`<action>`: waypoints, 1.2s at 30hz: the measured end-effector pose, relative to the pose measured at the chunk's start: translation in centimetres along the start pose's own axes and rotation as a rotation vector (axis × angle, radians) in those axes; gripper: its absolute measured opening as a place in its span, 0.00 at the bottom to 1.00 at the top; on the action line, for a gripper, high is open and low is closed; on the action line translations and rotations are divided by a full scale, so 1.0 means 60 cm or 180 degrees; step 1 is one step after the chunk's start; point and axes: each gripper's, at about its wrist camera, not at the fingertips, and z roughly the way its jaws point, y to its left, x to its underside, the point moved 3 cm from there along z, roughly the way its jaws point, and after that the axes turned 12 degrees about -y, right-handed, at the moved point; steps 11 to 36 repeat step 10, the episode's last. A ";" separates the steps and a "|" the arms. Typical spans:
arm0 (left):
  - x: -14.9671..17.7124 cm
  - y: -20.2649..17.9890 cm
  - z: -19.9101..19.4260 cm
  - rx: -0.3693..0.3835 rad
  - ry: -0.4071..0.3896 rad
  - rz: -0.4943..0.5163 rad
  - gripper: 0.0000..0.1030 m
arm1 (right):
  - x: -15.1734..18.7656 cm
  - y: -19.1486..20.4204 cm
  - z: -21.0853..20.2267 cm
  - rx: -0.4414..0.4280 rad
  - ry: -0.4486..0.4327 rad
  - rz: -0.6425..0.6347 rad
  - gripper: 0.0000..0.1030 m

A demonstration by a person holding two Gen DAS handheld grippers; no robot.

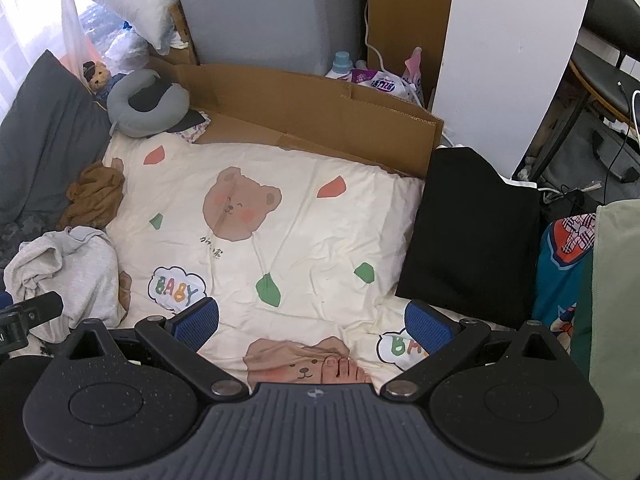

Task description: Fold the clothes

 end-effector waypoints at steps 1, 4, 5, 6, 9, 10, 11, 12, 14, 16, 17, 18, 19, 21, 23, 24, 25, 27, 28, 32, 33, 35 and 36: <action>0.000 0.000 0.000 0.0002 -0.0003 0.0004 0.93 | 0.000 -0.001 0.000 -0.0003 0.0000 0.0004 0.99; 0.000 0.000 -0.001 0.0006 -0.0009 0.0011 0.93 | 0.000 -0.003 0.000 -0.0010 0.0001 0.0016 0.99; 0.000 0.000 -0.001 0.0006 -0.0011 0.0010 0.93 | -0.001 -0.004 0.000 -0.0009 0.0000 0.0020 0.99; 0.000 0.000 -0.001 0.0006 -0.0012 0.0008 0.93 | -0.001 -0.005 0.000 -0.0007 -0.0002 0.0020 0.99; 0.000 0.000 -0.001 0.0008 -0.0014 0.0013 0.93 | 0.000 -0.005 -0.001 -0.0005 -0.0005 0.0013 0.99; 0.000 0.000 -0.002 0.0007 -0.0015 0.0019 0.93 | 0.000 -0.004 -0.001 -0.0003 -0.0005 0.0013 0.99; 0.000 0.000 -0.002 0.0007 -0.0015 0.0019 0.93 | 0.000 -0.004 -0.001 -0.0003 -0.0005 0.0013 0.99; 0.000 0.000 -0.002 0.0007 -0.0015 0.0019 0.93 | 0.000 -0.004 -0.001 -0.0003 -0.0005 0.0013 0.99; 0.000 0.000 -0.002 0.0007 -0.0015 0.0019 0.93 | 0.000 -0.004 -0.001 -0.0003 -0.0005 0.0013 0.99; 0.000 0.000 -0.002 0.0007 -0.0015 0.0019 0.93 | 0.000 -0.004 -0.001 -0.0003 -0.0005 0.0013 0.99; 0.000 0.000 -0.002 0.0007 -0.0015 0.0019 0.93 | 0.000 -0.004 -0.001 -0.0003 -0.0005 0.0013 0.99; 0.000 0.000 -0.002 0.0007 -0.0015 0.0019 0.93 | 0.000 -0.004 -0.001 -0.0003 -0.0005 0.0013 0.99; 0.000 0.000 -0.002 0.0007 -0.0015 0.0019 0.93 | 0.000 -0.004 -0.001 -0.0003 -0.0005 0.0013 0.99; 0.000 0.000 -0.002 0.0007 -0.0015 0.0019 0.93 | 0.000 -0.004 -0.001 -0.0003 -0.0005 0.0013 0.99; 0.000 0.000 -0.002 0.0007 -0.0015 0.0019 0.93 | 0.000 -0.004 -0.001 -0.0003 -0.0005 0.0013 0.99; 0.000 0.000 -0.002 0.0007 -0.0015 0.0019 0.93 | 0.000 -0.004 -0.001 -0.0003 -0.0005 0.0013 0.99; 0.000 0.000 -0.002 0.0007 -0.0015 0.0019 0.93 | 0.000 -0.004 -0.001 -0.0003 -0.0005 0.0013 0.99; 0.000 0.000 -0.002 0.0007 -0.0015 0.0019 0.93 | 0.000 -0.004 -0.001 -0.0003 -0.0005 0.0013 0.99; 0.000 0.000 -0.002 0.0007 -0.0015 0.0019 0.93 | 0.000 -0.004 -0.001 -0.0003 -0.0005 0.0013 0.99; 0.000 0.000 -0.002 0.0007 -0.0015 0.0019 0.93 | 0.000 -0.004 -0.001 -0.0003 -0.0005 0.0013 0.99; 0.000 0.000 -0.002 0.0007 -0.0015 0.0019 0.93 | 0.000 -0.004 -0.001 -0.0003 -0.0005 0.0013 0.99; 0.000 0.000 -0.002 0.0007 -0.0015 0.0019 0.93 | 0.000 -0.004 -0.001 -0.0003 -0.0005 0.0013 0.99; 0.000 0.000 -0.002 0.0007 -0.0015 0.0019 0.93 | 0.000 -0.004 -0.001 -0.0003 -0.0005 0.0013 0.99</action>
